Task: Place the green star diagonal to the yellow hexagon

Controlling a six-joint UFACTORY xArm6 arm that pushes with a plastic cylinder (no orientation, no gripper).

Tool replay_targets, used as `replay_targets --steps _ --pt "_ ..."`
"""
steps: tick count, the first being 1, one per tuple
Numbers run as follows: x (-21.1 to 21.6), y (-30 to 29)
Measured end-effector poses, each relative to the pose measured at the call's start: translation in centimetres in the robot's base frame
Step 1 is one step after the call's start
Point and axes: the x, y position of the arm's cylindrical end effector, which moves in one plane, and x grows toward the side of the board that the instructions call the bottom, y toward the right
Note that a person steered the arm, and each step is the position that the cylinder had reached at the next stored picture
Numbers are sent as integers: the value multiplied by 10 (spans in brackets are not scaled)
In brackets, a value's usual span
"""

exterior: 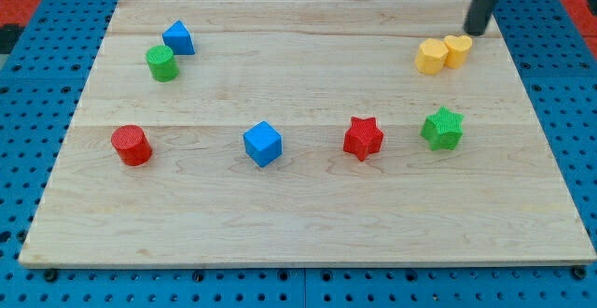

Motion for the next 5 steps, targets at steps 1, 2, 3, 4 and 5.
replay_targets --steps 1,2,3,4,5 --pt "31 64" --pt "77 66" --pt "162 41" --pt "210 -4" --pt "212 -71"
